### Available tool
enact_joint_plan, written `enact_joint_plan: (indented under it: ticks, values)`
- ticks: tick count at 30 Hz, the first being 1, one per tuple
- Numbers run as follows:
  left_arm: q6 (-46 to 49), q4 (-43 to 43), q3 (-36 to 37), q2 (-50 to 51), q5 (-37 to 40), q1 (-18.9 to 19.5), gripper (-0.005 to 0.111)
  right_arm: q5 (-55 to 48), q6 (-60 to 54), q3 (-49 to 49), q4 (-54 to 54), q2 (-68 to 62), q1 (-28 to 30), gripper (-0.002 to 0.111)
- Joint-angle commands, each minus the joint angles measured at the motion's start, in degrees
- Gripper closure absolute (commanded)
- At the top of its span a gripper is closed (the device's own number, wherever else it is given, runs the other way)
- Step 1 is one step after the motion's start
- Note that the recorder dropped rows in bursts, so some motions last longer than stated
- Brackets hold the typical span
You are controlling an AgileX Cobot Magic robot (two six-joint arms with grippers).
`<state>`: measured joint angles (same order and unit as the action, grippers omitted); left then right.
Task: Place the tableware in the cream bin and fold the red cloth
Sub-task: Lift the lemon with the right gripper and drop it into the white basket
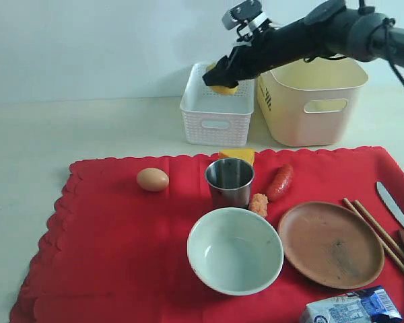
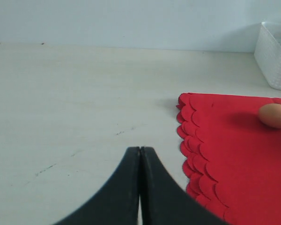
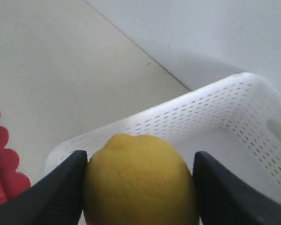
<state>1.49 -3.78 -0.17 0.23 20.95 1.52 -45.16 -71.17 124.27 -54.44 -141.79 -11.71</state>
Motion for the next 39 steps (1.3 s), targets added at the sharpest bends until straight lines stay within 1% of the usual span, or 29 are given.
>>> enact_joint_plan:
  ticks: [1,6,15,20,23,28,30,32,34,39]
  values:
    - [-0.19,0.10,0.17,-0.23,-0.76,-0.35,0.107,1.21,0.28,4.13,5.65,-3.16,-2.29,0.108]
    - [-0.19,0.10,0.17,-0.23,-0.76,-0.35,0.107,0.55,2.53,4.75,9.90,-4.35,-3.27,0.108]
    - [-0.19,0.10,0.17,-0.23,-0.76,-0.35,0.107,-8.70,1.87,4.75,15.64,-4.35,-3.27,0.108]
    - [-0.19,0.10,0.17,-0.23,-0.76,-0.35,0.107,-7.55,2.36,4.75,17.34,-4.35,-3.27,0.107]
    - [-0.19,0.10,0.17,-0.23,-0.76,-0.35,0.107,-5.81,2.53,4.75,17.48,-4.35,-3.27,0.096]
    - [-0.19,0.10,0.17,-0.23,-0.76,-0.35,0.107,-1.81,6.78,4.75,17.48,-4.35,-3.27,0.060]
    - [-0.19,0.10,0.17,-0.23,-0.76,-0.35,0.107,-0.76,7.60,4.75,17.48,-4.14,-3.27,0.049]
    - [-0.19,0.10,0.17,-0.23,-0.76,-0.35,0.107,0.05,9.26,4.75,17.48,-3.51,-3.27,0.042]
    - [-0.19,0.10,0.17,-0.23,-0.76,-0.35,0.107,0.05,10.37,4.75,17.38,-2.75,-3.27,0.038]
    - [-0.19,0.10,0.17,-0.23,-0.76,-0.35,0.107,-1.83,12.99,4.75,17.48,0.34,-3.27,0.036]
